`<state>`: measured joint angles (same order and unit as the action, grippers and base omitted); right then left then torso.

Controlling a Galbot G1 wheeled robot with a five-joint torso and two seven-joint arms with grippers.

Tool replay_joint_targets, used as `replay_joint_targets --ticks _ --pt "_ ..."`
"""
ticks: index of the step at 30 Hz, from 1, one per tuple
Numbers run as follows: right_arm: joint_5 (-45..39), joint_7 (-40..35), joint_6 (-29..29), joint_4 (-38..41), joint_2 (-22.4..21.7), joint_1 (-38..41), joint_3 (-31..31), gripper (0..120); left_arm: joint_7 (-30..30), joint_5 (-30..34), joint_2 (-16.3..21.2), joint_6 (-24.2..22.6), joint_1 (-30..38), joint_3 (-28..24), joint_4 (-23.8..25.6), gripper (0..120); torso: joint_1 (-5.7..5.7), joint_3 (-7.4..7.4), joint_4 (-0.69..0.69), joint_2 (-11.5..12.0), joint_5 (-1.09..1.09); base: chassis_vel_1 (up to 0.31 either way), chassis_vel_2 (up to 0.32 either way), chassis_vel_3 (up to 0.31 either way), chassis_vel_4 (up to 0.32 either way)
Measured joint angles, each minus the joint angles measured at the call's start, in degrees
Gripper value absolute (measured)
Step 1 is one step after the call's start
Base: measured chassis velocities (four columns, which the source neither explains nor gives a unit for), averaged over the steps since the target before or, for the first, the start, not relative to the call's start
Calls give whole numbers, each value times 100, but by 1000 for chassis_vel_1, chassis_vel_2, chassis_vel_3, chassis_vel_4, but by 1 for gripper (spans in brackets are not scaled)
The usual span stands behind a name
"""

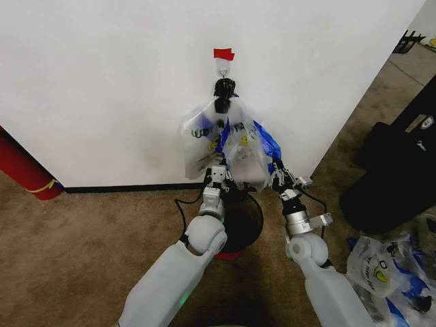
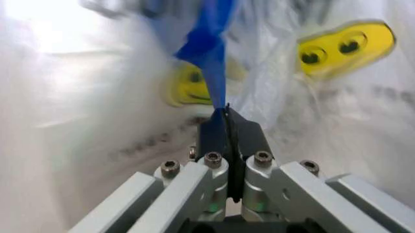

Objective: Pick up the garbage bag from the wall and place it over the trash bin.

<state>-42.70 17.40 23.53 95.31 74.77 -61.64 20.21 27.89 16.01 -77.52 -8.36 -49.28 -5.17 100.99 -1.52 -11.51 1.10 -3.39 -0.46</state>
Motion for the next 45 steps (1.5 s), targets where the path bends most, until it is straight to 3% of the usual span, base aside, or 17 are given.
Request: replay_joint_targets --ticks 4,9,18,23,25,31,41,45 --pt "281 -174 26 128 -98 -158 51 0 4 -43 121 -6 -303 199 368 0 0 0 -2 0 -1 0 0 0 0" --pt "1093 -866 50 644 -354 -999 176 0 76 -349 371 -58 -1110 717 1208 0 0 1 1 -1 -1 0 0 0 0" --pt "1635 -1113 340 1098 -383 -1776 274 0 220 -682 529 -156 -1894 1045 1761 0 1 1 1 -1 -1 0 0 0 0" --pt "2025 -1293 829 1945 -267 -2373 340 0 325 -1008 572 -43 -2866 1231 2741 0 1 1 0 -1 -1 0 0 0 0" --pt "2026 -1289 846 2012 -259 -2387 342 0 318 -1011 570 -21 -2900 1234 2805 0 1 1 0 -2 0 0 0 0 0" --pt "2122 -1247 877 3150 -132 -2479 297 0 33 -928 579 280 -3467 1237 3882 0 1 0 0 -2 -1 0 0 0 0" --pt "2255 -1219 843 3187 -89 -2456 238 0 94 -862 567 205 -3699 1265 3922 0 0 0 0 -1 -1 0 0 0 0" --pt "2348 -1146 998 2536 -51 -2357 164 0 161 -910 521 255 -3705 1256 3618 0 0 -1 0 0 -1 0 0 0 0"
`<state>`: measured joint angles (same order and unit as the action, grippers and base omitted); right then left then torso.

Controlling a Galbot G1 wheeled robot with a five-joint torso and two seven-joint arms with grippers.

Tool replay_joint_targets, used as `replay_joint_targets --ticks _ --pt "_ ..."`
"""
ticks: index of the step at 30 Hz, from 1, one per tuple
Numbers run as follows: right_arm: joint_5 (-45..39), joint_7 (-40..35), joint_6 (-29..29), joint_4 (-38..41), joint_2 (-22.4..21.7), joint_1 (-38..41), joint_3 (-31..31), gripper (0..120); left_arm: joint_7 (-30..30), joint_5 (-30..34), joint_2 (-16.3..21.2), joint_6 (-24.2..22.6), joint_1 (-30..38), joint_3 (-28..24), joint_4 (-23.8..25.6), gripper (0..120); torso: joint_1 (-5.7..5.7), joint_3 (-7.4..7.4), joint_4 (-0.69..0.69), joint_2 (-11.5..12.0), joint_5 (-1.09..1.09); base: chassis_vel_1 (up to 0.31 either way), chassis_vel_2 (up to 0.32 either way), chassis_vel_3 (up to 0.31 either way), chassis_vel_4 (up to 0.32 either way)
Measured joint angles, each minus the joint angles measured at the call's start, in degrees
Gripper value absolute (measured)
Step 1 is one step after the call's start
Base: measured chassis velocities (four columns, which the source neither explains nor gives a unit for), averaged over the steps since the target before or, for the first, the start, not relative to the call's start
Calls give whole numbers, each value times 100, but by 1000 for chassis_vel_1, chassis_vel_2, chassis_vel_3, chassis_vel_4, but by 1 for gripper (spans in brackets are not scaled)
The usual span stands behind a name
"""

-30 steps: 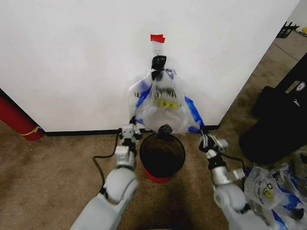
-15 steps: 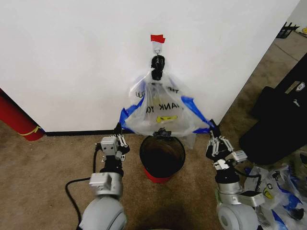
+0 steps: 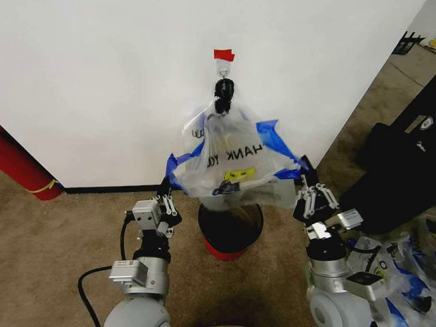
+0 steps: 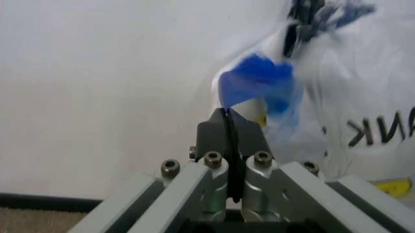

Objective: Pick up the garbage bag from the wall and place it over the trash bin.

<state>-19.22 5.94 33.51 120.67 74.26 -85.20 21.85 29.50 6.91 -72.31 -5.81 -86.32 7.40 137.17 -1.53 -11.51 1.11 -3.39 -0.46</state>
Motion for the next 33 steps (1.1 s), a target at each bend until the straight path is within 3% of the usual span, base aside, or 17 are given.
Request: replay_joint_targets --ticks 17,33 --pt "36 202 110 -1136 -107 273 -423 0 118 -359 39 244 -139 -1 -628 0 0 0 -1 0 0 0 0 0 0" --pt "88 -258 -206 -1119 -1430 -383 -36 0 -268 -705 503 540 -706 -379 -624 0 0 0 0 0 2 0 0 0 0"
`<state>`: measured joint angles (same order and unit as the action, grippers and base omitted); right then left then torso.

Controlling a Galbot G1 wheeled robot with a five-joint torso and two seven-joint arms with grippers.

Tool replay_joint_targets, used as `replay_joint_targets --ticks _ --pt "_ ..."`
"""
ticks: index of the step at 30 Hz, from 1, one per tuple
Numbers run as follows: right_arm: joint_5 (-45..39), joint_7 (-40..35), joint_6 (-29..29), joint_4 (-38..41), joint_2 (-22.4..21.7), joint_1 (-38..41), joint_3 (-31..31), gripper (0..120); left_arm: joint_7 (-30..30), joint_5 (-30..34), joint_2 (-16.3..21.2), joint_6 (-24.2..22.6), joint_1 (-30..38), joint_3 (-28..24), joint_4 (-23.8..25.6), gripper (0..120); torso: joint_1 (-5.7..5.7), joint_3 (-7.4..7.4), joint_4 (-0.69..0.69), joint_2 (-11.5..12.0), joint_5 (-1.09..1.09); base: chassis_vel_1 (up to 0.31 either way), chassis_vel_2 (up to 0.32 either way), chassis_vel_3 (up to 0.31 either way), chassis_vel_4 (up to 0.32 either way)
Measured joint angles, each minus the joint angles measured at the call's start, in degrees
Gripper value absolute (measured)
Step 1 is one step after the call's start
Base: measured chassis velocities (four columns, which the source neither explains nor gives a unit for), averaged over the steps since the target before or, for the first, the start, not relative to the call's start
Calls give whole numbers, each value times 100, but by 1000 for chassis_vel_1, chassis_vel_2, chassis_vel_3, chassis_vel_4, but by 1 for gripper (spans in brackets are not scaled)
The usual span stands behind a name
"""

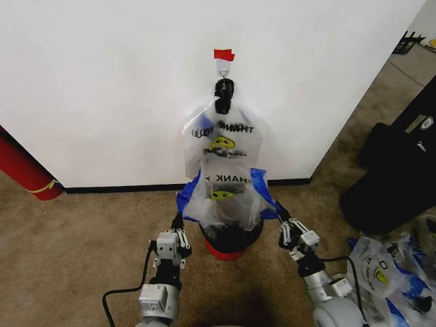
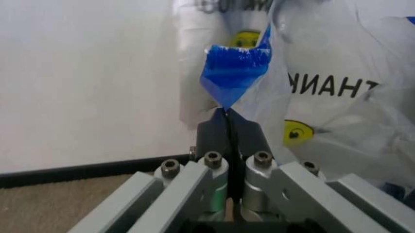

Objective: Pick up the garbage bag from the wall and place it over the trash bin.

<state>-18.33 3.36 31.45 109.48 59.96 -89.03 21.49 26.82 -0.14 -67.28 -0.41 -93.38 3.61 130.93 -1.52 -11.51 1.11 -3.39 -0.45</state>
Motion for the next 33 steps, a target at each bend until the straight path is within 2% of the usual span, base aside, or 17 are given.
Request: replay_joint_targets --ticks 4,9,15,20,29,33 --pt "-415 38 0 83 -128 -30 182 0 -131 -84 -63 90 57 -44 -214 0 0 0 0 0 0 0 0 0 0" --pt "-761 90 -176 76 -257 -68 82 0 -180 -232 -93 93 -14 -48 -353 0 0 0 -2 0 0 0 0 0 0" --pt "-846 117 -637 -37 -554 -320 -21 0 -176 -496 148 74 -274 12 -370 0 0 0 0 0 0 0 0 0 0" --pt "-633 175 -708 -307 -685 -454 -33 0 -81 -781 331 74 -489 60 -462 0 0 0 -1 0 -1 0 0 0 0" --pt "-608 112 -590 -930 -321 -342 -285 0 -31 -1103 360 82 -643 41 -818 0 0 0 0 0 0 0 0 0 0" --pt "-959 14 -577 -1276 -54 -65 -407 0 -29 -1092 342 77 -457 36 -1079 0 0 0 0 0 -1 0 0 0 0"
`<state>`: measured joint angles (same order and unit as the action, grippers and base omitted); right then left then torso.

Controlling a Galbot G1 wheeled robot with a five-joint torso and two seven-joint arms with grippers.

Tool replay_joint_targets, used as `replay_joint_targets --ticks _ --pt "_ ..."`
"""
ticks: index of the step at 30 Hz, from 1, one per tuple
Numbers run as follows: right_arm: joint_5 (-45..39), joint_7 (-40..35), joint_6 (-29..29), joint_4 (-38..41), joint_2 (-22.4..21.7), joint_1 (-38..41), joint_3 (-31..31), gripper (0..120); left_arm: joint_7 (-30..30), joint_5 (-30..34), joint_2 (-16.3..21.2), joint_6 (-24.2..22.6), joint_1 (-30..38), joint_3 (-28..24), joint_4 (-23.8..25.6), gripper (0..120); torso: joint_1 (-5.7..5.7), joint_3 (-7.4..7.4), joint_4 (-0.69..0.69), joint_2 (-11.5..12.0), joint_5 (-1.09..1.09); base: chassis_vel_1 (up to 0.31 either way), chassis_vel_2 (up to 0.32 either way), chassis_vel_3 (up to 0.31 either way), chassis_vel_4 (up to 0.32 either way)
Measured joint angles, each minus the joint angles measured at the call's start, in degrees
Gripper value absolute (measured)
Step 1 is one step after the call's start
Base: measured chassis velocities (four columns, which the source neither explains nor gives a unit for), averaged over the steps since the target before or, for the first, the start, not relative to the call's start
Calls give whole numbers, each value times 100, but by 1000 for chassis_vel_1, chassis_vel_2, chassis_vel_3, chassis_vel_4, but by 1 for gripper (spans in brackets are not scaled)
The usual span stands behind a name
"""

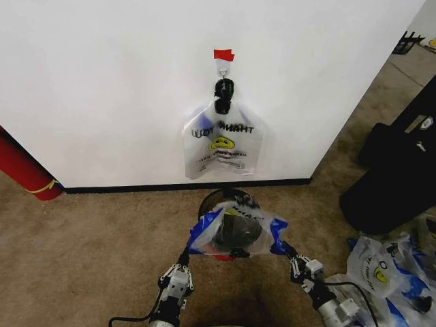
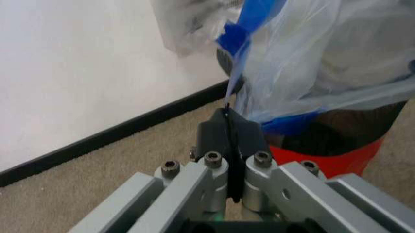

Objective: Pick up the garbage bag from the wall and place it over the trash bin.

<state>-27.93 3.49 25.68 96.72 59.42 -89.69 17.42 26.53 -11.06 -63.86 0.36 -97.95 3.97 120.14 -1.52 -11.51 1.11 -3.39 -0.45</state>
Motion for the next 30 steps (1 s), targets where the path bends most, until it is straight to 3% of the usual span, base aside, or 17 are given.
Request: replay_joint_targets --ticks 11,19,22,30 --pt "-1476 365 -12 -317 467 564 -307 0 -42 25 35 -26 579 -45 -632 0 0 -1 0 0 -2 0 0 0 0" --pt "-1573 403 -183 -851 718 1053 -340 0 -120 85 197 -56 952 -75 -923 0 0 -1 0 0 -1 0 0 0 0" --pt "-2132 308 -508 -851 810 1265 -361 0 -152 165 252 -98 1094 -117 -1032 0 0 -1 0 0 -2 0 0 0 0" --pt "-2232 271 -697 -924 893 1517 -393 0 -294 221 401 -111 1173 -169 -1129 0 0 -1 0 0 -1 0 0 0 0"
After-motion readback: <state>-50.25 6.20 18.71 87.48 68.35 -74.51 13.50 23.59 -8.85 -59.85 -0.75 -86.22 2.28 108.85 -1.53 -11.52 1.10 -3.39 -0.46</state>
